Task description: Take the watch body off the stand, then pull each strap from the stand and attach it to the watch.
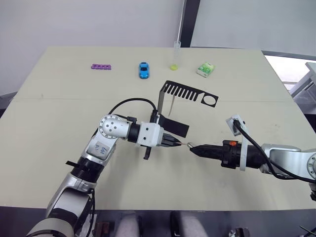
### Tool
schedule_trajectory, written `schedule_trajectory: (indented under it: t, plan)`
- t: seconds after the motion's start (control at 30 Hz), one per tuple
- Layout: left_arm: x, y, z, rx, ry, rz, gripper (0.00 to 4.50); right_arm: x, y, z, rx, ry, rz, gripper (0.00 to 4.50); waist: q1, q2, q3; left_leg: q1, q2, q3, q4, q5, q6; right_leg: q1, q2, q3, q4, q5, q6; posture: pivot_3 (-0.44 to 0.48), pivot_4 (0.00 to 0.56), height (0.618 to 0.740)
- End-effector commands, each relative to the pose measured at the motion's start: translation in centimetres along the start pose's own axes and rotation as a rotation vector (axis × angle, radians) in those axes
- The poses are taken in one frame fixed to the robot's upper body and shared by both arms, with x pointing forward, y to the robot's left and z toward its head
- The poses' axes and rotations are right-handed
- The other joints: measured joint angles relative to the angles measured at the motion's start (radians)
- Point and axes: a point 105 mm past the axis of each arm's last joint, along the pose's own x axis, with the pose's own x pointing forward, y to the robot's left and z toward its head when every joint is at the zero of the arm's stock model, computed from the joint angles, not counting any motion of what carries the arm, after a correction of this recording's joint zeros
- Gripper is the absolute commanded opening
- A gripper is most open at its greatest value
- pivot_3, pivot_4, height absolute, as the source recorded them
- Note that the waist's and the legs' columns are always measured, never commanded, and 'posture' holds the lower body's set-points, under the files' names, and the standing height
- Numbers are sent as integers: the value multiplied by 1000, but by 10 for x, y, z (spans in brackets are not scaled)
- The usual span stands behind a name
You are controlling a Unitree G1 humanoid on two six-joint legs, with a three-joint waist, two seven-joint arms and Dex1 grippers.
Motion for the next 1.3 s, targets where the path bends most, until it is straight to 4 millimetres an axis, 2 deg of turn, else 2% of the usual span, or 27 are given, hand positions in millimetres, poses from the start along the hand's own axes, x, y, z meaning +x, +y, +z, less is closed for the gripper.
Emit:
schedule_trajectory:
  t: [0.03, 0.6, 1.3]
  plan:
    - [4, 3, 11, 37, -29, 3, 0, -2, 10, 3, -27, -10, 21, 1522, 0, 0, 0, 0, 0, 0, 0, 0, 0, 0, 0, 0, 0, 0, 0, 0, 150, 740]
    - [10, 4, 9, 36, -27, 6, 0, 0, 17, 4, -39, -2, 44, 1522, 0, 0, 0, 0, 0, 0, 0, 0, 0, 0, 0, 0, 0, 0, 0, 0, 150, 740]
    - [16, 6, 11, 28, -31, 15, 0, 3, 17, 1, -82, 16, 29, 1522, 1, 0, 0, 0, 0, 0, 0, 0, 0, 0, 0, 0, 0, 0, 0, 0, 150, 740]
